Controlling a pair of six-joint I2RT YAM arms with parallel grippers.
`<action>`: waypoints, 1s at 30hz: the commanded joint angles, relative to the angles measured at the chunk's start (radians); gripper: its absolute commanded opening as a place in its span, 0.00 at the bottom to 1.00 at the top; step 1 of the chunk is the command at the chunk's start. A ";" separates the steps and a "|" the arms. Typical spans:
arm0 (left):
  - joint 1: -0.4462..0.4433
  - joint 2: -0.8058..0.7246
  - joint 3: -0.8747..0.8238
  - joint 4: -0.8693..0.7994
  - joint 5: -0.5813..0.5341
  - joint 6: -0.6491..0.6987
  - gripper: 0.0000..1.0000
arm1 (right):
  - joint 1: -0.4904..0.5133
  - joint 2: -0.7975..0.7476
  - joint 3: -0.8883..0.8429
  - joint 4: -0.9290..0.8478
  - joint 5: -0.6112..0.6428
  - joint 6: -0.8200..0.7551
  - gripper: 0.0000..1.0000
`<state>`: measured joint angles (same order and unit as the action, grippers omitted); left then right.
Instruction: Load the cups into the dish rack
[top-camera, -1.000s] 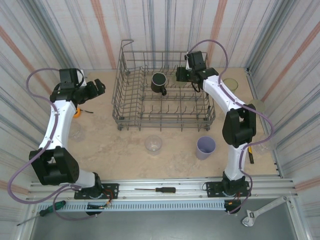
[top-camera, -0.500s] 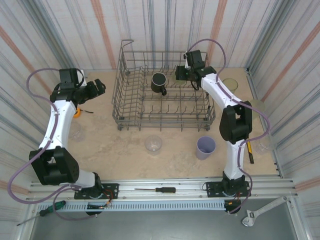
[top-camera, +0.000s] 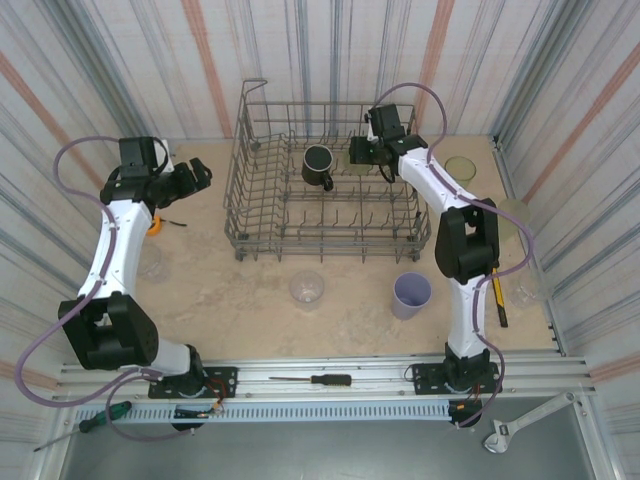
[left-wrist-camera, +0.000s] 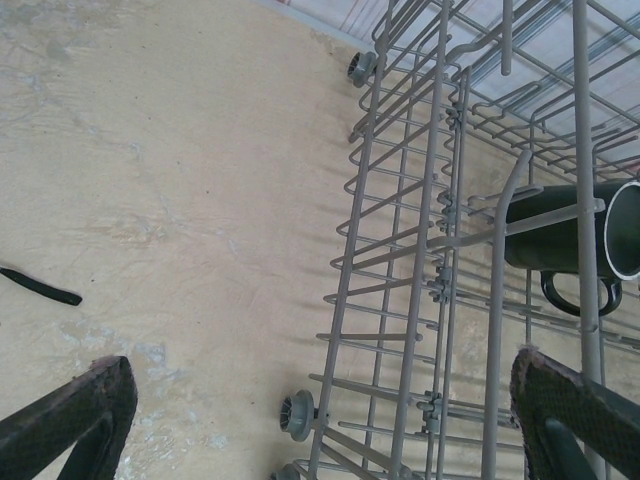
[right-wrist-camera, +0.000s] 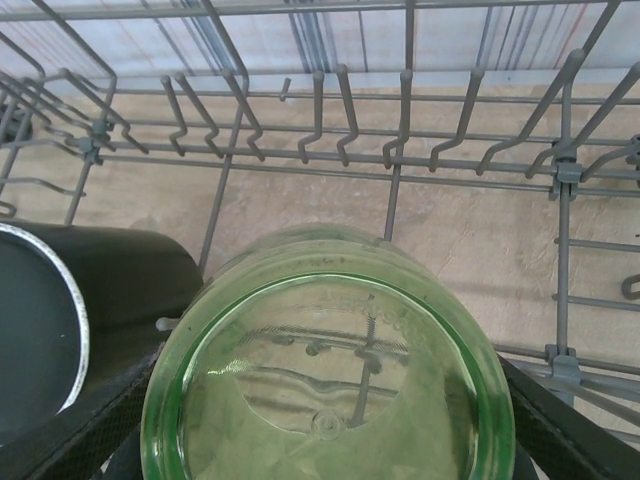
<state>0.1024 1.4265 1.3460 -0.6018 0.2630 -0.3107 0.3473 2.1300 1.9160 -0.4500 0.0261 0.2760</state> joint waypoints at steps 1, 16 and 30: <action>0.000 0.002 -0.003 0.000 0.015 0.001 0.99 | 0.005 0.033 0.040 0.009 -0.006 -0.015 0.50; 0.000 0.001 -0.002 0.000 0.018 -0.001 0.99 | 0.023 0.104 0.071 -0.018 0.033 -0.071 0.80; 0.001 -0.017 -0.001 0.000 0.031 -0.004 0.99 | 0.030 0.047 0.100 -0.077 0.036 -0.051 0.95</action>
<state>0.1024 1.4269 1.3460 -0.6018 0.2722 -0.3111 0.3748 2.2192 1.9839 -0.4820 0.0341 0.2241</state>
